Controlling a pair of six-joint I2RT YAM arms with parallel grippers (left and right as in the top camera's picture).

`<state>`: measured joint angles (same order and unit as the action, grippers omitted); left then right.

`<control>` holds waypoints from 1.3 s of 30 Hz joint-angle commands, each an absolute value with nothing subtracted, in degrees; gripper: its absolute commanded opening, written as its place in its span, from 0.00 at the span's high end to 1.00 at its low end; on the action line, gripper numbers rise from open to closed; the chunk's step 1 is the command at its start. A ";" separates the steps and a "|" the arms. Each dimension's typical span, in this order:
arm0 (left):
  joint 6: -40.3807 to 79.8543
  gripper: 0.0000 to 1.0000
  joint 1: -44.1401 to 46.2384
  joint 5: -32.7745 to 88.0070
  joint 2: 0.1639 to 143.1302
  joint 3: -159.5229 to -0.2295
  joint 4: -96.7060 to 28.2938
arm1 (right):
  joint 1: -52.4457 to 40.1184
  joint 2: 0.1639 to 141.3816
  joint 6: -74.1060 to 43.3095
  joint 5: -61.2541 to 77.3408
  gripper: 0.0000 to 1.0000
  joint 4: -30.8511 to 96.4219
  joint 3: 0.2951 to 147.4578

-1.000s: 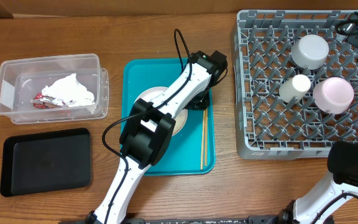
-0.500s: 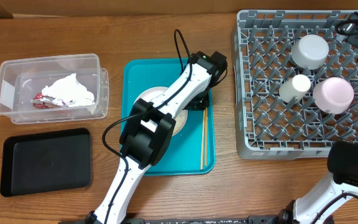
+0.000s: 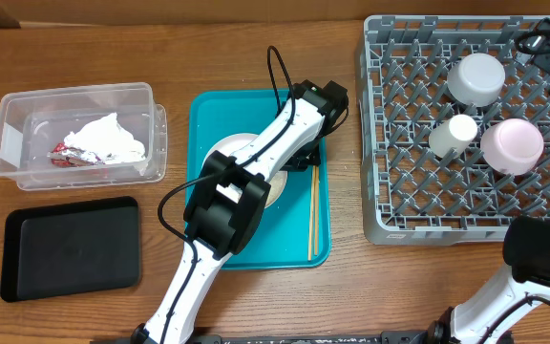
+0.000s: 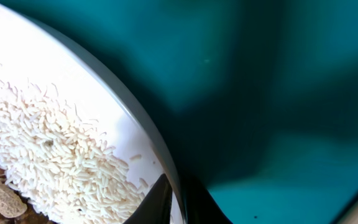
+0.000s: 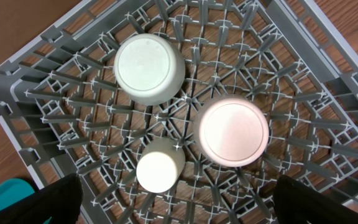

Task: Sort waste into correct bins and load items into the dishwasher
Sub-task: 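Lower the left gripper and grasp the white plate's rim, then lift the white plate and carry it left over the black tray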

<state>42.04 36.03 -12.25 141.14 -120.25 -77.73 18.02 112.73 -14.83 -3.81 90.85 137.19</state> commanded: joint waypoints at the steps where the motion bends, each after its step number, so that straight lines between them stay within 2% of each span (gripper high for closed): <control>1: 42.94 0.92 36.47 -12.84 142.21 -119.63 -78.48 | 18.09 112.73 -15.03 -3.75 0.00 90.56 137.27; 3: 42.87 0.96 36.47 -13.19 142.10 -119.79 -79.79 | 18.06 112.73 -15.03 -3.75 0.00 90.56 137.27; 17: 46.17 0.96 37.60 -18.57 139.35 -121.93 -86.91 | 18.06 112.73 -15.03 -3.75 0.00 90.54 137.27; 22: 50.09 0.96 38.74 -21.61 139.35 -125.29 -92.71 | 18.06 112.73 -15.03 -3.73 0.00 90.56 137.27; 30: 49.30 0.96 38.52 -21.61 138.76 -132.09 -96.86 | 18.06 112.73 -15.03 -3.75 0.00 90.56 137.25; 39: 47.57 0.96 34.83 -24.60 128.70 -132.33 -96.84 | 18.06 112.73 -15.03 -3.75 0.00 90.56 137.25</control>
